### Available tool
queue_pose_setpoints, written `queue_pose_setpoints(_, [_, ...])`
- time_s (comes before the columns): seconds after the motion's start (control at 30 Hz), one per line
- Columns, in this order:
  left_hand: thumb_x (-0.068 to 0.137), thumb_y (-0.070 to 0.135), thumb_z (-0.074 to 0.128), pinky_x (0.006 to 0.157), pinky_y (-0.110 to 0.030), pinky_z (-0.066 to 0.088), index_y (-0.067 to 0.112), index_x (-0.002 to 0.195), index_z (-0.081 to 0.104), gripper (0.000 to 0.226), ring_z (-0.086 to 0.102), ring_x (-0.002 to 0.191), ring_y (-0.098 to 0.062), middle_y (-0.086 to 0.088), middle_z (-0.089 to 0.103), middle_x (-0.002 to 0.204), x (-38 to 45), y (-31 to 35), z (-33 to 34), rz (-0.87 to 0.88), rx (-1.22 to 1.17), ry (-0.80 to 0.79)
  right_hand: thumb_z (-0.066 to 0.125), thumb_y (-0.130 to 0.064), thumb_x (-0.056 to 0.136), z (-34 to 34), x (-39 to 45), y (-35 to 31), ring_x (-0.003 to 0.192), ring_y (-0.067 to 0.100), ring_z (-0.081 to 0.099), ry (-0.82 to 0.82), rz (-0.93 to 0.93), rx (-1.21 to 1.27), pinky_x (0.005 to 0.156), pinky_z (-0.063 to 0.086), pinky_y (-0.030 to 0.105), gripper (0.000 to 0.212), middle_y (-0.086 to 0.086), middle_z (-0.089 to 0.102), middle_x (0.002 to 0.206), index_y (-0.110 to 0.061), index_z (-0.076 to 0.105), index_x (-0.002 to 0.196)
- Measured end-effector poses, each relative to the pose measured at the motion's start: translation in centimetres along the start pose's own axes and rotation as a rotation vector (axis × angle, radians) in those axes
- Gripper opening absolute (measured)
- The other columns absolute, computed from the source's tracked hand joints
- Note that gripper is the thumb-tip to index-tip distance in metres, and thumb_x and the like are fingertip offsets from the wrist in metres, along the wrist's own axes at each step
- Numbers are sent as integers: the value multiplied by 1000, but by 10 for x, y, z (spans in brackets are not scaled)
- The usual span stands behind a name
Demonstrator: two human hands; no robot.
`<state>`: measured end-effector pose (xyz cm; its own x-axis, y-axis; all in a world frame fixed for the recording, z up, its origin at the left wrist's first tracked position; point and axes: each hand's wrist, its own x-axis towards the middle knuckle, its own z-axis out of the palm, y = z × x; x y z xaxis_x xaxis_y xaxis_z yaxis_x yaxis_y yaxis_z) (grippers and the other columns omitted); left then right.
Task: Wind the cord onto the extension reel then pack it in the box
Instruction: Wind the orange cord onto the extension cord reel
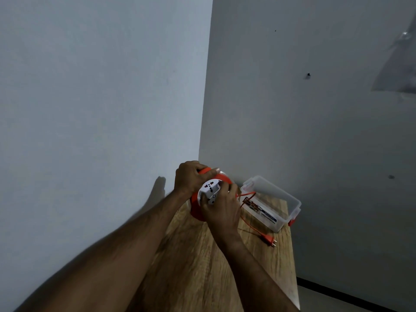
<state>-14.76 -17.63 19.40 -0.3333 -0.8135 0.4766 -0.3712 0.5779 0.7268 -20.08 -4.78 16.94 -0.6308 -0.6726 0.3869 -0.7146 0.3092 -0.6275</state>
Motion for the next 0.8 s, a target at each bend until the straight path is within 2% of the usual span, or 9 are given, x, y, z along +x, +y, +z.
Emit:
queue_pose_setpoints(0.17, [78,68,68,57,-18,42,26,70,69,42,58,56,-5,19,56,61,-2,-4,-2,5,8,31,79,-49,79,4,7,0,120,20,56,-19,28,151,98,51,31,68,1,55,137,-18,53,133])
queue_pose_setpoints(0.27, [77,69,69,55,-19,44,25,70,72,45,57,55,-5,19,55,58,-2,-7,-2,21,21,41,86,-41,73,10,6,-1,110,12,60,48,100,360,83,44,5,58,-10,61,120,-20,60,121])
queue_pose_setpoints(0.33, [77,70,68,56,-19,47,22,73,75,48,59,55,-5,18,56,59,-2,-7,-1,25,26,54,88,-41,71,14,7,-6,103,13,65,120,202,473,64,40,-2,55,-11,63,109,-18,64,115])
queue_pose_setpoints(0.37, [77,70,67,55,-18,46,21,73,76,50,58,55,-4,19,55,58,-2,-7,0,20,25,69,89,-42,70,16,7,-9,103,17,67,147,302,526,64,45,1,56,-7,65,107,-17,65,113])
queue_pose_setpoints(0.43, [77,70,68,54,-15,38,19,75,77,51,55,53,-2,21,51,57,-5,-6,2,11,30,103,89,-43,70,18,14,-15,108,27,67,148,627,659,77,60,27,60,2,66,112,-15,63,116])
queue_pose_setpoints(0.5, [78,68,69,55,-15,38,18,75,77,50,52,52,-3,19,50,57,-8,-6,5,29,61,111,80,-40,83,14,24,-20,129,35,55,-6,1022,1014,103,52,44,70,10,56,138,-14,49,141])
queue_pose_setpoints(0.57, [77,67,70,56,-18,44,18,74,77,49,53,53,-6,16,52,59,-11,-6,9,47,72,107,57,-38,101,3,29,-26,143,33,41,-191,1156,1473,114,38,40,68,13,37,158,-9,27,155])
queue_pose_setpoints(0.67, [76,69,69,55,-19,43,19,73,78,50,53,53,-6,14,54,58,-13,-5,9,61,62,109,62,-29,99,-3,31,-30,108,29,70,-32,1345,1741,86,59,38,67,17,47,149,-11,29,154])
queue_pose_setpoints(0.8, [73,77,60,56,-20,45,20,71,76,60,54,53,-5,10,61,58,-11,-9,7,15,42,122,73,-20,90,-4,27,-27,124,40,56,-33,1303,1549,90,55,46,70,18,47,144,-9,36,149])
